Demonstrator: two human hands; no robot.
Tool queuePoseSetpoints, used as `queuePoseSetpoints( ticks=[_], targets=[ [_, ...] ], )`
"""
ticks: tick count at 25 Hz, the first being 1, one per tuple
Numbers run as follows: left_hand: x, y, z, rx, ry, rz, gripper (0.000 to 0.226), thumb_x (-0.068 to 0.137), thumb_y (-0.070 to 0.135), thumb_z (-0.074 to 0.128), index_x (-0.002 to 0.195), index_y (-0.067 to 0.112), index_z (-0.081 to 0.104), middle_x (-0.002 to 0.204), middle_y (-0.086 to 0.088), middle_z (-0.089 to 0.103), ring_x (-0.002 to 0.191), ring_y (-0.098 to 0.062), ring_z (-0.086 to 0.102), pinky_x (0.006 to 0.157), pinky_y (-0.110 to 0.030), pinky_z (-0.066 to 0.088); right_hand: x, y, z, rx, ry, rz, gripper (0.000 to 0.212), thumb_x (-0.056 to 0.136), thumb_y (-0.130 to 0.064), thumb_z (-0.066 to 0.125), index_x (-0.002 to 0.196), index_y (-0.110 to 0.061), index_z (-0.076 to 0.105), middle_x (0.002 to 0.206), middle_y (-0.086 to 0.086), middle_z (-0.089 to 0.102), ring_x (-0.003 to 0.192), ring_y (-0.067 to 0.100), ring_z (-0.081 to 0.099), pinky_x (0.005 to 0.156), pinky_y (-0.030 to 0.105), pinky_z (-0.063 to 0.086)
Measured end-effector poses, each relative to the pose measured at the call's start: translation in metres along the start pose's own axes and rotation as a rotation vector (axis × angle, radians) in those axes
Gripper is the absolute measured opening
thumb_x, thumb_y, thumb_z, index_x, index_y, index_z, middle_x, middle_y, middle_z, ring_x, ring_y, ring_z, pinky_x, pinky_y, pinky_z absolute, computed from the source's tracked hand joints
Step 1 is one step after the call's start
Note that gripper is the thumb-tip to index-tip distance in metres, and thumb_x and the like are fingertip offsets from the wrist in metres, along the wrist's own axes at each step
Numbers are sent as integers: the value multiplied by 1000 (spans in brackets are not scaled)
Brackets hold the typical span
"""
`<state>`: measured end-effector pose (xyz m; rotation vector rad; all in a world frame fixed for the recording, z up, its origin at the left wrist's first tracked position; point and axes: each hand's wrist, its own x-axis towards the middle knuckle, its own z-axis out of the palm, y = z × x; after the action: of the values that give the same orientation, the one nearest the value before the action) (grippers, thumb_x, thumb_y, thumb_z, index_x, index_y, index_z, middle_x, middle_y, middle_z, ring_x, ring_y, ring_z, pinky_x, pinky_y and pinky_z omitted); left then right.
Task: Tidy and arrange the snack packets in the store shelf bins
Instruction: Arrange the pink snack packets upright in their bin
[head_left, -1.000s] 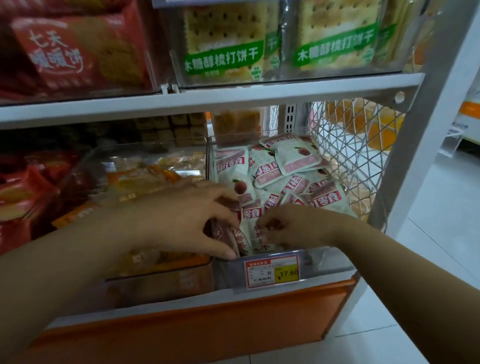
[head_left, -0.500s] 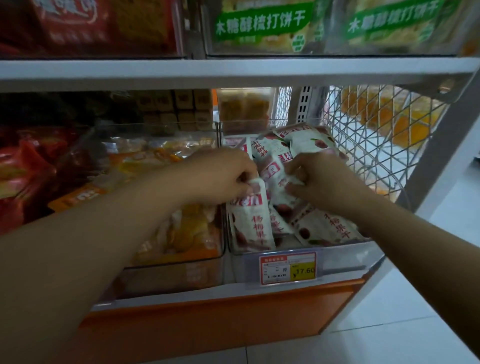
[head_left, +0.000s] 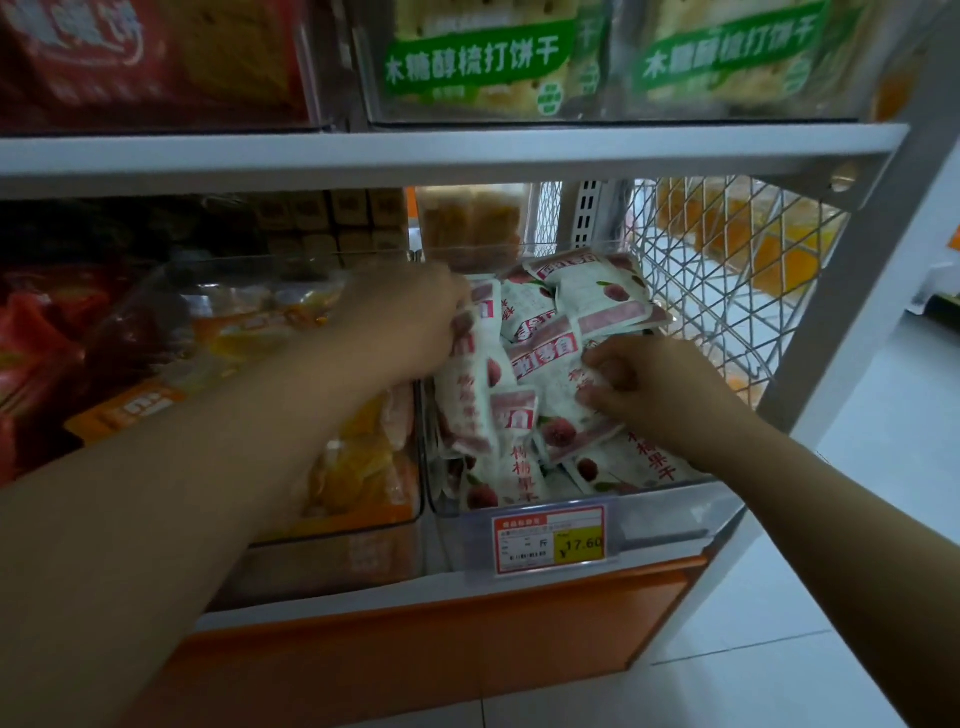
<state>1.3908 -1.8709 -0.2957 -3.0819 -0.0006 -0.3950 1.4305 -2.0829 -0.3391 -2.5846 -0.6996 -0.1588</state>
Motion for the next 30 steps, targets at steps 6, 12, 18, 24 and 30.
queuePoseSetpoints(
  ticks=[6,12,18,24,30],
  targets=[
    [-22,36,-11,3,-87,257,37,92,19,49,124,36,53,134,12,48,126,-13,43,114,-51,19,-7,2,-22,-133,-41,-110,35,82,-30,65,116,-24,63,116,1,63,101,21,57,79,25,40],
    [-11,67,22,162,-322,556,40,94,49,40,124,26,53,122,2,56,128,-18,38,114,-55,3,-22,16,-10,-270,-180,-11,72,76,-48,67,137,-23,38,140,5,42,130,27,31,107,34,25],
    [-9,43,20,314,-416,586,27,92,52,43,86,31,59,93,12,60,109,-13,45,110,-45,9,-13,20,-6,-275,-265,36,80,69,-55,71,135,-22,41,137,4,42,127,29,29,106,35,24],
    [-7,37,16,231,-426,580,21,91,46,50,103,37,64,101,19,61,109,-7,41,103,-37,17,-15,13,-9,-48,-320,-39,32,70,-35,75,98,-25,64,98,-4,67,89,18,61,83,33,52],
    [-5,46,20,163,-418,575,23,92,33,49,112,39,57,103,17,62,110,-5,48,116,-46,2,-54,9,-48,-98,288,-50,25,78,-35,65,92,-17,56,86,-2,52,72,19,48,59,28,37]
  ],
)
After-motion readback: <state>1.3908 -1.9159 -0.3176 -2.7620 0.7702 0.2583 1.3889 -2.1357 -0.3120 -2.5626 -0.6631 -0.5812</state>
